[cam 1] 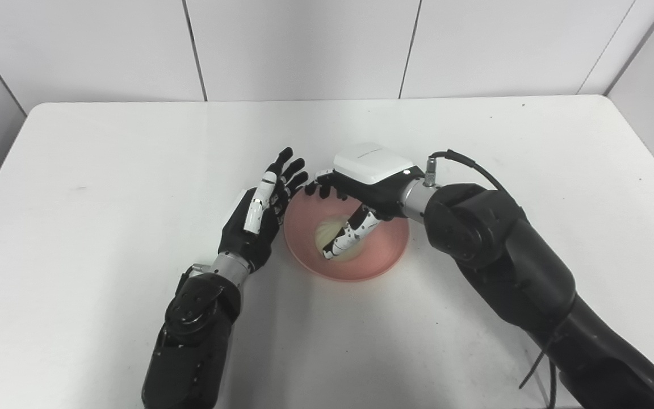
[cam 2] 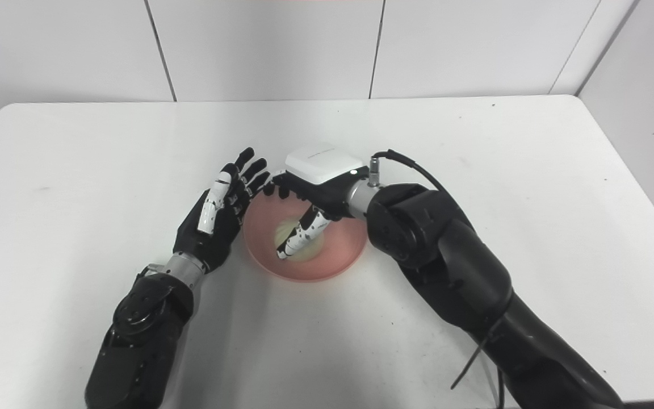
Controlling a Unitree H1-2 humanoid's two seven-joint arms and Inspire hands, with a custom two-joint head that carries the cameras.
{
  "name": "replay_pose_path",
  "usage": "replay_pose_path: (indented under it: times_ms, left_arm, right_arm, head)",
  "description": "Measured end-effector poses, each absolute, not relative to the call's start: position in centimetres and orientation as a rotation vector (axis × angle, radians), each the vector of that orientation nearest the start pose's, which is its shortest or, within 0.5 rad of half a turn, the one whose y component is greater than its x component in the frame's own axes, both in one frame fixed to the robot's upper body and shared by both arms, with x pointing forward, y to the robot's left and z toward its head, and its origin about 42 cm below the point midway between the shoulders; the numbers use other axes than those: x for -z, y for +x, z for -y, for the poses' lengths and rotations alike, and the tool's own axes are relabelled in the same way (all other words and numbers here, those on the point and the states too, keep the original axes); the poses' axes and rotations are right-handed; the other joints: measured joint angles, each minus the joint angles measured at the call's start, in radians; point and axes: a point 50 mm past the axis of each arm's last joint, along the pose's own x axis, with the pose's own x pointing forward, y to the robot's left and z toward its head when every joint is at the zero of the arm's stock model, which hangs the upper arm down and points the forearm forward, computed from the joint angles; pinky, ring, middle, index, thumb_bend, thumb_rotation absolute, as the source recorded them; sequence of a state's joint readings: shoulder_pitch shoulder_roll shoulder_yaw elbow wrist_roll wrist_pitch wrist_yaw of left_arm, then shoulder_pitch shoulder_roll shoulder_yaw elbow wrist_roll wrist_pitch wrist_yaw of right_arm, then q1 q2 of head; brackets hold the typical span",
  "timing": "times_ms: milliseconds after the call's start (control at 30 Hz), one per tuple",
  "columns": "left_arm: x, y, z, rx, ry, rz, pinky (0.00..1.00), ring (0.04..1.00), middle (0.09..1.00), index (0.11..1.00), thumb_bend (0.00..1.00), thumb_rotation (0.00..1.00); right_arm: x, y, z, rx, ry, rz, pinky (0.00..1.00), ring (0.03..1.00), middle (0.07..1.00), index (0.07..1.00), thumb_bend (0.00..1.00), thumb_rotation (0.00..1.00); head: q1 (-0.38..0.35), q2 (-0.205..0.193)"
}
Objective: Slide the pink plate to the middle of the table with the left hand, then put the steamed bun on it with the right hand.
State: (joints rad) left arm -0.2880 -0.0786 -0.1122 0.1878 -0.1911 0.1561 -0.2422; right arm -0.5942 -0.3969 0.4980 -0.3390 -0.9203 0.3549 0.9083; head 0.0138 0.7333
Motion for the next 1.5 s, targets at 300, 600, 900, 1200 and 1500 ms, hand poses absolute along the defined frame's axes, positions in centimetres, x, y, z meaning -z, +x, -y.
replay_pose_path:
  times_ms: [300, 600, 900, 1200, 1500]
  left_arm:
    - [-12.9, 36.3, -11.1, 0.467, -0.228, -0.055, 0.97, 0.953, 0.96, 0.965, 0.39, 1.0]
    - [-12.9, 36.3, -11.2, 0.465, -0.228, -0.055, 0.97, 0.955, 0.96, 0.969, 0.39, 1.0]
    - [-13.0, 35.8, -11.8, 0.457, -0.226, -0.06, 0.98, 0.964, 0.974, 0.981, 0.38, 1.0]
    - [-12.9, 35.7, -12.1, 0.45, -0.23, -0.06, 0.99, 0.979, 0.983, 0.991, 0.37, 1.0]
    - [-12.8, 35.3, -12.6, 0.432, -0.234, -0.051, 1.0, 1.0, 1.0, 1.0, 0.36, 1.0]
  right_arm:
    - [-30.7, 36.4, 16.4, -0.605, -1.419, 0.173, 0.58, 0.748, 0.828, 0.843, 0.64, 0.71]
    - [-31.2, 36.6, 19.6, -0.392, -1.079, 0.254, 0.72, 0.818, 0.859, 0.897, 0.62, 0.98]
    - [-25.9, 36.5, 23.6, -0.26, -0.645, 0.02, 0.91, 0.98, 0.998, 1.0, 0.61, 1.0]
    - [-20.3, 35.6, 24.2, -0.122, -0.301, 0.002, 1.0, 1.0, 1.0, 1.0, 0.4, 1.0]
    - [-18.2, 35.0, 23.7, -0.073, -0.244, 0.06, 1.0, 1.0, 1.0, 1.0, 0.31, 1.0]
  head:
    - [-0.008, -0.002]
    - [-0.017, -0.006]
    - [-0.046, -0.014]
    - [-0.066, -0.025]
    - [-0.077, -0.034]
